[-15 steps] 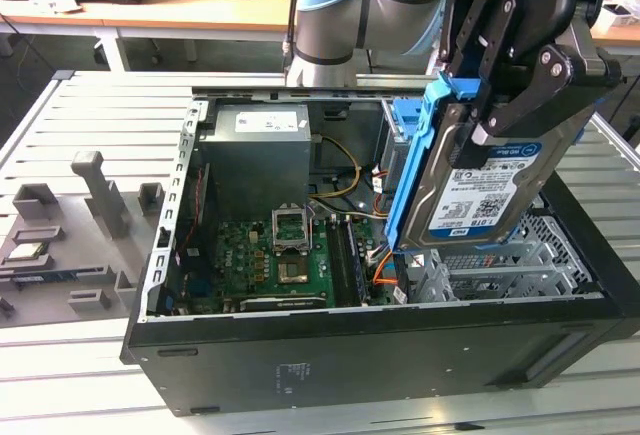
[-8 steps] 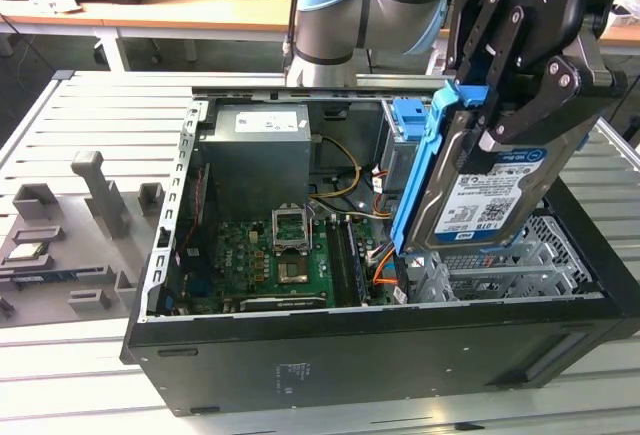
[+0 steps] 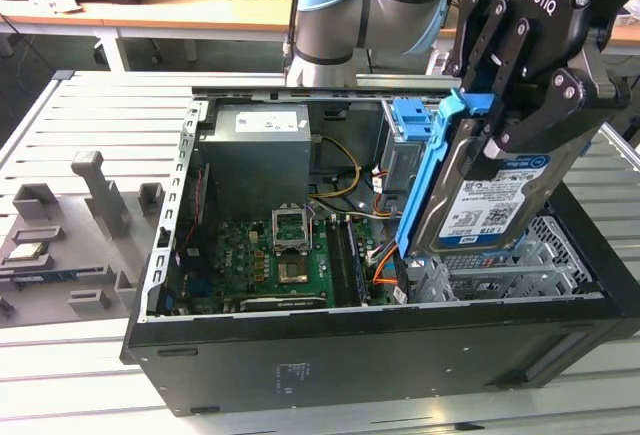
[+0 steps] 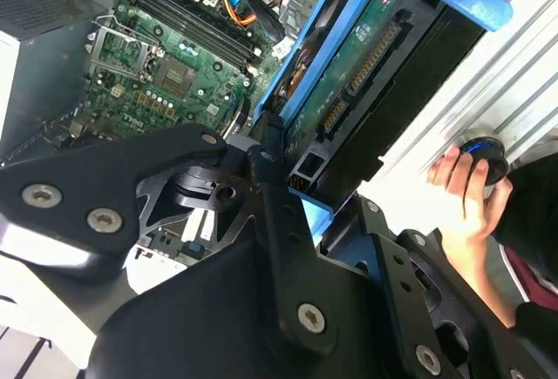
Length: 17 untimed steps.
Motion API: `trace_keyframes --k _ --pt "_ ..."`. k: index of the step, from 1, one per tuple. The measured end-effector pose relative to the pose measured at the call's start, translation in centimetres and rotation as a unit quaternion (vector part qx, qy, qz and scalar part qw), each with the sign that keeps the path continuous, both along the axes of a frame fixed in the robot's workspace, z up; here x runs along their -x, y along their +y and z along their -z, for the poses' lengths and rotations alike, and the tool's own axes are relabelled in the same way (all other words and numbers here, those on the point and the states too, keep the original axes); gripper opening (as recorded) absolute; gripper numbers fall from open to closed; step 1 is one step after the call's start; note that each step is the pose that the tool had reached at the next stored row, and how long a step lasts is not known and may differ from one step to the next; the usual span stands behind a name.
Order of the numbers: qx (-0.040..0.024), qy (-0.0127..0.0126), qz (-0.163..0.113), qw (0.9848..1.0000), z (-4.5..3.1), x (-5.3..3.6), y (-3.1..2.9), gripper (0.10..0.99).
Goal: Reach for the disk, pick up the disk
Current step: 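Pick up the disk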
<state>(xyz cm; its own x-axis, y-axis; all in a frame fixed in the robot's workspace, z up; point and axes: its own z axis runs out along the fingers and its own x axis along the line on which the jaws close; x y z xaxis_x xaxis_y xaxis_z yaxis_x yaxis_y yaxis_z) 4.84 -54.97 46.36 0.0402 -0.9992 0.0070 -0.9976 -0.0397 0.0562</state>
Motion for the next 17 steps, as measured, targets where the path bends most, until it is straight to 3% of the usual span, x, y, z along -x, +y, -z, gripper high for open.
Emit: trace_keyframes --k 6,12,17 --pt "0.0 0.0006 0.0 1.0 0.39 -0.65 0.0 0.365" --pt "0.0 0.002 0.0 1.0 0.59 -3.13 0.16 0.365" --pt "0.0001 0.0032 0.0 1.0 0.79 -4.53 0.22 0.365"
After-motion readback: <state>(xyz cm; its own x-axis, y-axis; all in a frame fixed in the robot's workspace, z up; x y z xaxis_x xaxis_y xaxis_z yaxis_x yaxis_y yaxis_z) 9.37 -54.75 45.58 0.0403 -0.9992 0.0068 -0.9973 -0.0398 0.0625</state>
